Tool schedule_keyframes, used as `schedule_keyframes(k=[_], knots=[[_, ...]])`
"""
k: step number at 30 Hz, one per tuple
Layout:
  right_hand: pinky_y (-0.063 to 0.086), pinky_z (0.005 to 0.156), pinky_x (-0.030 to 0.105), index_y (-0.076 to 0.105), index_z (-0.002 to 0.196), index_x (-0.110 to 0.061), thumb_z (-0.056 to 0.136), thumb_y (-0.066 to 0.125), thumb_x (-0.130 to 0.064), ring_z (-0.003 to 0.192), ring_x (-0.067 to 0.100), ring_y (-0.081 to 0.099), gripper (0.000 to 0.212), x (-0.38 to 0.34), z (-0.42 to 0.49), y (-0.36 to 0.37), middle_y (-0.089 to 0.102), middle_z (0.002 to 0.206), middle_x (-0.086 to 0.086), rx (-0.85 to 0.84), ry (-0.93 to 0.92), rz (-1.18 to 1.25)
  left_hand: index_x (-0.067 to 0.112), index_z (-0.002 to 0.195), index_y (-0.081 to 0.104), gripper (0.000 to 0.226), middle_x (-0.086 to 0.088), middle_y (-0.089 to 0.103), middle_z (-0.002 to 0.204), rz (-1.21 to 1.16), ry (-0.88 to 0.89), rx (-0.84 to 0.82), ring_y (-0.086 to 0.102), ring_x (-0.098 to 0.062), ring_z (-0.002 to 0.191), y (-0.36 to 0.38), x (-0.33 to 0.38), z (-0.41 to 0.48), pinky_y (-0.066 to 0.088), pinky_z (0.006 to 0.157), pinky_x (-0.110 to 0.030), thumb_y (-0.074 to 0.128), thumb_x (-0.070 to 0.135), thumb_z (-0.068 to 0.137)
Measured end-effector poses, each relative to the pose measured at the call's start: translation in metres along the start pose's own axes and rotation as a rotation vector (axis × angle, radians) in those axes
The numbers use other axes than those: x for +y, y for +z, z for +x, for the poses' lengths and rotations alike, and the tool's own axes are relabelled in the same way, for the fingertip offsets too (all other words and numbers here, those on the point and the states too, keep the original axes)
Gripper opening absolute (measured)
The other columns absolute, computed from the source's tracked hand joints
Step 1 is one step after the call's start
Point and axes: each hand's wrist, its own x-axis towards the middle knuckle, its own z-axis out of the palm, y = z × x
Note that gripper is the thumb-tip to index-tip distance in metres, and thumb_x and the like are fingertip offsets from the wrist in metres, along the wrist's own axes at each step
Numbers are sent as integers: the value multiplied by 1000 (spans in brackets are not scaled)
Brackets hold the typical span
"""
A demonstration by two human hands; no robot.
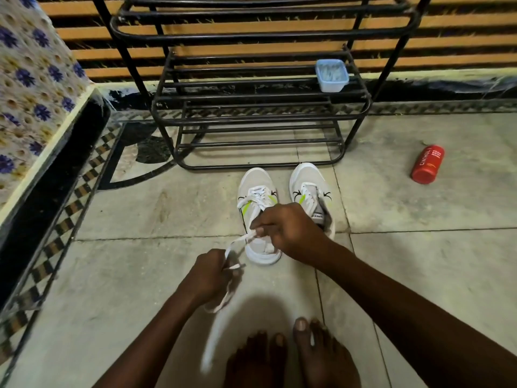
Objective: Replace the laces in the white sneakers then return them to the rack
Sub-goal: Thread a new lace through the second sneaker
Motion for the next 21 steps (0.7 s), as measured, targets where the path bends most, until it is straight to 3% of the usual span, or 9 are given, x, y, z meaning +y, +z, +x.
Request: schedule_keyframes(k=[2,4,7,9,12,15,17,19,21], knots=[[53,79,36,79,88,-4,79,69,9,82,25,71,19,3,-3,-13,77,84,9,33,-27,-12,39,71,66,16,17,68,62,-136,46,-91,62,5,57,0,21,-5,45,54,-12,78,35,80],[52,80,36,79,87,-4,80,69,9,82,27,70,19,7,-7,-25,76,84,10,72,-37,-36,28,75,69,19,10,73,69,-210,88,-134,66,1,60,4,40,-8,52,59,-18,80,44,72],[50,80,37,80,87,-5,81,71,6,83,28,68,16,14,-13,-44,74,85,11,110,-10,-85,22,78,68,16,5,75,80,-268,120,-121,71,-9,73,13,59,-9,58,71,-33,83,26,83],[50,81,36,81,89,-6,83,72,4,84,28,68,15,19,-18,-55,73,87,11,136,29,-104,25,81,70,12,8,75,80,-251,157,-28,72,-6,73,17,68,-9,56,70,-30,80,24,87],[50,80,29,81,89,-7,83,72,3,82,23,67,15,25,-24,-68,72,87,9,178,71,-85,28,83,72,11,12,74,80,-53,181,121,69,1,75,15,79,-12,52,69,-25,78,35,88],[45,74,12,81,88,-8,82,73,6,80,17,68,18,30,-30,-76,73,87,5,216,97,-13,23,79,63,24,6,68,78,132,178,279,68,-14,75,10,91,-18,55,67,-33,77,41,86],[42,73,10,81,89,-8,83,73,5,80,15,68,17,31,-32,-78,74,87,3,219,74,32,23,87,63,19,6,70,81,178,224,386,69,-20,76,2,104,-19,56,68,-38,74,37,86],[43,73,11,81,91,-8,84,73,3,81,13,69,16,32,-33,-80,75,88,2,231,21,55,24,93,67,20,8,72,82,82,290,445,69,-14,77,-6,122,-16,57,72,-32,82,33,83],[44,73,11,79,92,-8,83,73,4,81,8,69,16,33,-32,-80,75,87,0,278,-23,71,24,98,69,28,10,73,82,-176,284,393,68,-2,77,-10,141,-9,52,70,-17,89,25,78]])
